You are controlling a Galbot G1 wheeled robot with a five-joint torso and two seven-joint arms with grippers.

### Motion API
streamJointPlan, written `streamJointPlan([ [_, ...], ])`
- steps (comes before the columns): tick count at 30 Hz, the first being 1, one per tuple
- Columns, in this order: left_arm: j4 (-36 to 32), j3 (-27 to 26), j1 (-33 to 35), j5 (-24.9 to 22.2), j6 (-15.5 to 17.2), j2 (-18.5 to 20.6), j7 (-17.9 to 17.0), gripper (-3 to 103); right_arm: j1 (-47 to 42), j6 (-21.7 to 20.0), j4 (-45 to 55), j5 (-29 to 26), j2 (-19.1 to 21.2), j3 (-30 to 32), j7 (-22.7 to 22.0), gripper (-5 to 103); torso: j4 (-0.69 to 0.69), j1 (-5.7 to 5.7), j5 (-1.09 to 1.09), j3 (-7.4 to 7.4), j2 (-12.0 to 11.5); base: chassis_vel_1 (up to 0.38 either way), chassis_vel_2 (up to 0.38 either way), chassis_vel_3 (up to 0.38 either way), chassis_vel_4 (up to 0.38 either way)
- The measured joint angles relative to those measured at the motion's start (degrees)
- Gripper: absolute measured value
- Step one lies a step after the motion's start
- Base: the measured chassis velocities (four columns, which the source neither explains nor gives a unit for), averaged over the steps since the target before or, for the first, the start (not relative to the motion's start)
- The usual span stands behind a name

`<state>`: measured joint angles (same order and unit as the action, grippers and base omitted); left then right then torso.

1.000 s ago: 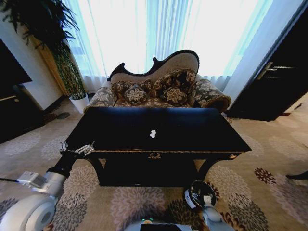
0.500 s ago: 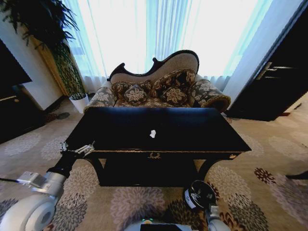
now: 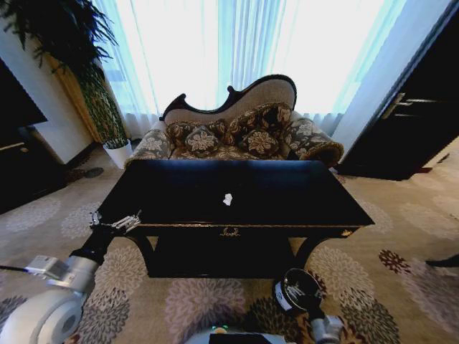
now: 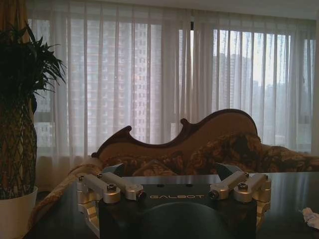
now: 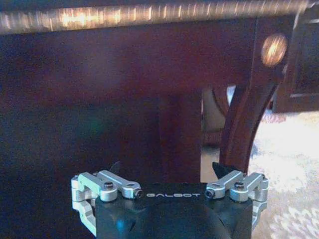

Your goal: Move to the front of the table and place the trash on the table into the trash bin.

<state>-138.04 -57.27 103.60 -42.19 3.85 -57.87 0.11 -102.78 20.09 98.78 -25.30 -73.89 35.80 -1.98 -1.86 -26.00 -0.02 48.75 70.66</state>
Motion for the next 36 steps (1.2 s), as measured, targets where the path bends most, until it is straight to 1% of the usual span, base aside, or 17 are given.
streamJointPlan([
  [2, 0.00, 0.00, 0.00, 0.00, 0.00, 0.00, 0.00, 100, -1.40, -0.15, 3.21, -0.21, -0.63, 0.97, -0.03, 100, 0.00, 0.00, 0.00, 0.00, 0.00, 0.000, 0.000, 0.000, 0.000],
  [3, 0.00, 0.00, 0.00, 0.00, 0.00, 0.00, 0.00, 100, -2.70, -0.45, 6.78, -0.28, -1.08, 2.18, -0.06, 100, 0.00, 0.00, 0.00, 0.00, 0.00, 0.000, 0.000, 0.000, 0.000],
  [6, 0.00, 0.00, 0.00, 0.00, 0.00, 0.00, 0.00, 100, -3.62, -0.80, 9.32, -0.52, -1.32, 3.00, -0.17, 100, 0.01, 0.00, 0.00, 0.00, 0.00, 0.000, 0.000, 0.000, 0.000],
  [9, 0.00, 0.00, 0.00, 0.00, 0.00, 0.00, 0.00, 100, -6.45, -1.78, 17.54, -1.14, -2.52, 5.27, -0.84, 100, 0.00, 0.00, 0.00, 0.00, 0.00, 0.000, 0.000, 0.000, 0.000],
  [11, 0.00, 0.00, 0.00, 0.00, 0.00, 0.00, 0.00, 100, -6.96, -2.11, 19.10, -1.49, -2.83, 5.76, -0.95, 100, 0.01, 0.00, 0.00, 0.00, 0.00, 0.000, 0.000, 0.000, 0.000],
  [14, 0.00, 0.00, 0.00, 0.00, 0.00, 0.00, 0.00, 100, -8.63, -2.83, 24.78, -2.37, -3.72, 8.94, -1.39, 100, 0.01, 0.00, 0.00, 0.00, 0.00, 0.000, 0.000, 0.000, 0.000],
  [18, 0.00, 0.00, 0.00, 0.00, 0.00, 0.00, 0.00, 100, -9.50, -3.21, 27.47, -2.83, -3.69, 10.68, -1.59, 100, 0.00, 0.00, 0.01, 0.00, 0.00, 0.000, 0.000, 0.000, 0.000],
  [20, 0.00, 0.00, 0.00, 0.00, 0.00, 0.00, 0.00, 100, -9.74, -4.49, 30.28, -3.56, -3.39, 11.98, -1.85, 100, 0.00, 0.00, 0.01, 0.00, 0.00, 0.000, 0.000, 0.000, 0.000],
  [23, 0.00, 0.00, 0.00, 0.00, 0.00, 0.00, 0.00, 100, -9.56, -5.92, 32.05, -4.31, -3.00, 12.36, -2.19, 100, 0.00, 0.00, 0.01, 0.00, 0.00, 0.000, 0.000, 0.000, 0.000],
  [24, 0.00, 0.00, 0.00, 0.00, 0.00, 0.00, 0.00, 100, -9.41, -6.79, 32.74, -4.80, -2.78, 12.37, -2.45, 100, 0.00, 0.00, 0.00, 0.00, 0.00, 0.000, 0.000, 0.000, 0.000],
  [26, 0.00, 0.00, 0.00, 0.00, 0.00, 0.00, 0.00, 100, -8.41, -11.18, 35.30, -7.68, -1.40, 12.12, -4.35, 100, 0.00, 0.00, 0.01, 0.00, 0.00, 0.000, 0.000, 0.000, 0.000],
  [27, 0.00, 0.00, 0.00, 0.00, 0.00, 0.00, 0.00, 100, -8.41, -11.18, 35.30, -7.68, -1.40, 12.12, -4.35, 100, 0.00, 0.00, 0.01, 0.00, 0.00, 0.000, 0.000, 0.000, 0.000],
  [32, 0.00, 0.00, 0.00, 0.00, 0.00, 0.00, 0.00, 100, -4.06, -22.55, 40.96, -13.29, 3.12, 11.94, -9.35, 100, 0.00, -0.01, 0.01, 0.01, 0.00, 0.000, 0.000, 0.000, 0.000],
  [33, 0.00, 0.00, 0.00, 0.00, 0.00, 0.00, 0.00, 100, -4.06, -22.55, 40.96, -13.29, 3.12, 11.94, -9.35, 100, 0.00, -0.01, 0.01, 0.01, 0.00, 0.000, 0.000, 0.000, 0.000],
  [34, 0.00, 0.00, 0.00, 0.00, 0.00, 0.00, 0.00, 100, -3.16, -24.63, 41.94, -14.04, 4.55, 11.71, -10.27, 100, 0.00, 0.00, 0.01, 0.00, 0.00, 0.000, 0.000, 0.000, 0.000],
  [35, 0.00, 0.00, 0.00, 0.00, 0.00, 0.00, 0.00, 100, -1.54, -27.13, 43.02, -14.70, 7.26, 11.12, -11.69, 100, -0.02, 0.00, 0.01, 0.00, 0.00, 0.000, 0.000, 0.000, 0.000],
  [36, 0.00, 0.00, 0.00, 0.00, 0.00, 0.00, 0.00, 100, -0.16, -28.46, 43.45, -14.96, 9.49, 10.51, -12.71, 100, 0.00, 0.00, 0.00, 0.00, 0.00, 0.000, 0.000, 0.000, 0.000],
])
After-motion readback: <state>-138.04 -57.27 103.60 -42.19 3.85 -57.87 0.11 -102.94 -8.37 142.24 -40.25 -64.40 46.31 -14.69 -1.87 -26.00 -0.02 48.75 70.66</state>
